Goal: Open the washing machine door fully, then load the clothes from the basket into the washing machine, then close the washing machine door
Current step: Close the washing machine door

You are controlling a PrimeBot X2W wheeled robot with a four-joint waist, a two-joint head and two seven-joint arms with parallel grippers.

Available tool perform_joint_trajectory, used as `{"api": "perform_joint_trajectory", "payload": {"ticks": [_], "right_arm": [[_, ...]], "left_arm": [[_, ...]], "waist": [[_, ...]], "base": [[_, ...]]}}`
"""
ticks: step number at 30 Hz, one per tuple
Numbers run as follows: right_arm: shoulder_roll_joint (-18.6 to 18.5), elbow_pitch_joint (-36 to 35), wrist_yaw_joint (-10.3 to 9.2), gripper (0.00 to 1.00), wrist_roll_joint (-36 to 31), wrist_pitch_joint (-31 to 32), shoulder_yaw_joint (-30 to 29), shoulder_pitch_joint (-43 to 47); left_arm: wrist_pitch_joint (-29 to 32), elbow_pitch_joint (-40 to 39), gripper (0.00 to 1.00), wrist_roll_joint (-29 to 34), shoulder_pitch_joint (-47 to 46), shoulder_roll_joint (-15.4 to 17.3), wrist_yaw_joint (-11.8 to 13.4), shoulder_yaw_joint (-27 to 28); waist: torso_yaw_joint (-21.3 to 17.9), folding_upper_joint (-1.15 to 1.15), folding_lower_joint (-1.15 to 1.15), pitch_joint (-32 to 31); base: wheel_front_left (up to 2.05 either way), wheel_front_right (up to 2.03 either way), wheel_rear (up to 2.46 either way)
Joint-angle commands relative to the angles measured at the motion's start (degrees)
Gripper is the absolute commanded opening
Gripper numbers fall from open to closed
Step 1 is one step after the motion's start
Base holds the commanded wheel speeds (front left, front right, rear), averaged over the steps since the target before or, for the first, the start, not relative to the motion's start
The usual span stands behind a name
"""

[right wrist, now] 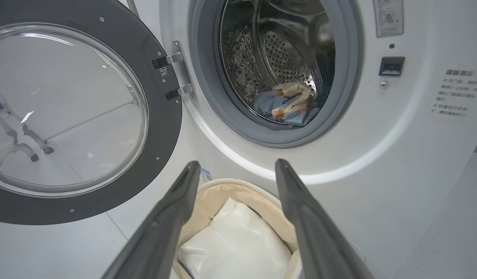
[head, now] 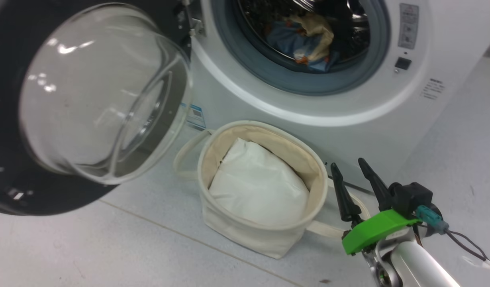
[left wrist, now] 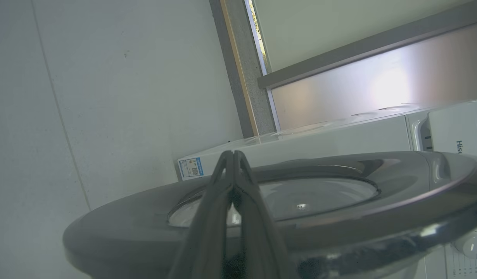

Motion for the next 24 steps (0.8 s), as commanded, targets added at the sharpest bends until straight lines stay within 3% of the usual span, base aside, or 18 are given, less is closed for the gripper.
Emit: {"api": "perform_joint_trajectory", "payload": {"ticks": [1, 7, 15, 24], "right_arm": [[0.37, -1.61, 0.02, 1.0, 0.12, -0.71, 0.76, -0.65], [1.42, -1.68, 0.02, 1.0, 1.05, -0.71, 0.99, 0.73], [2.81, -1.79, 0.02, 1.0, 1.75, -0.71, 0.69, 3.0], [4.26, -2.45, 0.02, 1.0, 1.76, -0.71, -0.01, 3.83]], "left_arm": [[1.56, -1.03, 0.0, -0.3, -0.6, 2.02, -0.57, -0.32], [11.45, -4.68, 0.0, -0.95, 0.97, -1.62, -0.79, -4.45], [20.31, -17.72, 0.0, -1.55, 6.44, -8.68, -0.82, -10.4], [26.56, -38.75, 0.0, -0.1, 16.76, -15.12, 1.93, -16.46]], "waist": [[0.84, 0.0, 0.0, -0.74], [3.98, 0.0, 0.0, -3.39], [6.79, 0.0, 0.0, -6.78], [4.0, 0.0, 0.0, -8.08]], "base": [[0.0, 0.0, 0.0], [0.0, 0.0, 0.0], [0.0, 0.0, 0.0], [0.0, 0.0, 0.0]]}}
